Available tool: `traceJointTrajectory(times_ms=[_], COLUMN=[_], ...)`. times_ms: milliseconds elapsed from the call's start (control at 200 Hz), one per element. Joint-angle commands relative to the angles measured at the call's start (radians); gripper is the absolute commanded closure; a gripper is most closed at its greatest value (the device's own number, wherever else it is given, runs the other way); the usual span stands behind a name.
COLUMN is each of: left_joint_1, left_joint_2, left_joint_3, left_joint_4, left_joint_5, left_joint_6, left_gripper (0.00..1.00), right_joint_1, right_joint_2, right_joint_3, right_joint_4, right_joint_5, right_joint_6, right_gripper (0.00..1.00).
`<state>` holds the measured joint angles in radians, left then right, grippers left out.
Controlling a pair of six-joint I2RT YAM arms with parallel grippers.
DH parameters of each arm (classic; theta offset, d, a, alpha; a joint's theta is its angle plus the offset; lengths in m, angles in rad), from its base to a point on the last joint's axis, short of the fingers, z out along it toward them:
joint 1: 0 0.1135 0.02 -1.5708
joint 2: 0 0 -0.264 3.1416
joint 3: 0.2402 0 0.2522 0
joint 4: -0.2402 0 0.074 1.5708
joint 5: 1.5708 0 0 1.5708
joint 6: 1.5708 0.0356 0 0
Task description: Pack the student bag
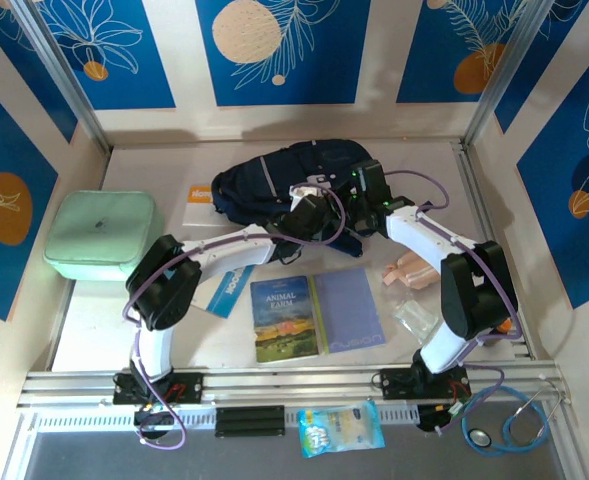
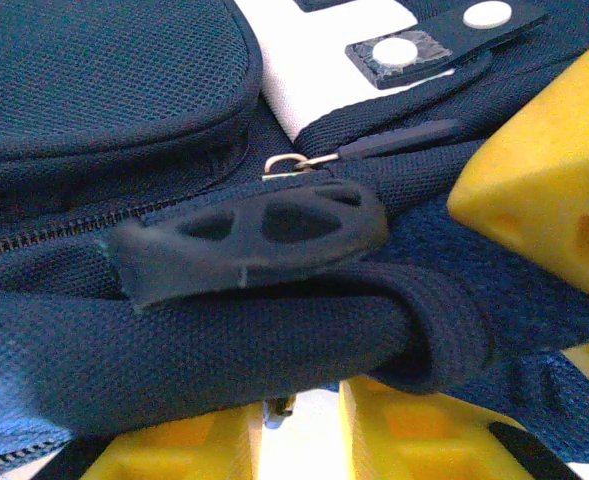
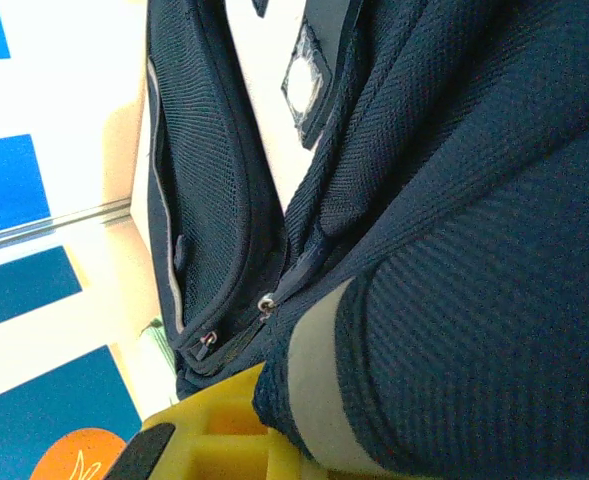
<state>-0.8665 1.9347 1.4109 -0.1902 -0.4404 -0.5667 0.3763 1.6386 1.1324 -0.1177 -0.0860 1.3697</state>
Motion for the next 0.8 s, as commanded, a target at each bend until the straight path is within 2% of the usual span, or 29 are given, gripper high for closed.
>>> traceJointTrajectory(times_ms=[0,225,305,395,605,795], left_joint_1=[0.001,0.001,0.001,0.001,0.014,0.094], left_joint_2=[0.025,0.018,0.014,0.002,-0.085,-0.2], left_joint_3=[0.037,0.042,0.042,0.037,-0.029,-0.178], left_joint_4=[-0.016,-0.026,-0.036,-0.051,-0.107,-0.095], left_joint_5=[-0.034,-0.033,-0.032,-0.019,0.064,0.174], left_joint_6=[0.029,0.035,0.037,0.036,0.022,0.071], left_gripper=[0.75,0.87,0.95,1.0,1.0,1.0], right_joint_1=[-0.002,-0.002,-0.002,-0.004,-0.007,-0.005], right_joint_2=[-0.002,0.001,0.001,0.0,-0.011,-0.025], right_joint_3=[0.05,0.053,0.053,0.051,0.048,0.033], right_joint_4=[0.033,0.024,0.022,0.019,-0.009,-0.026], right_joint_5=[-0.061,-0.058,-0.054,-0.048,-0.01,0.007], right_joint_6=[-0.009,-0.017,-0.021,-0.026,-0.055,-0.103], right_gripper=[1.0,1.0,1.0,1.0,1.0,1.0])
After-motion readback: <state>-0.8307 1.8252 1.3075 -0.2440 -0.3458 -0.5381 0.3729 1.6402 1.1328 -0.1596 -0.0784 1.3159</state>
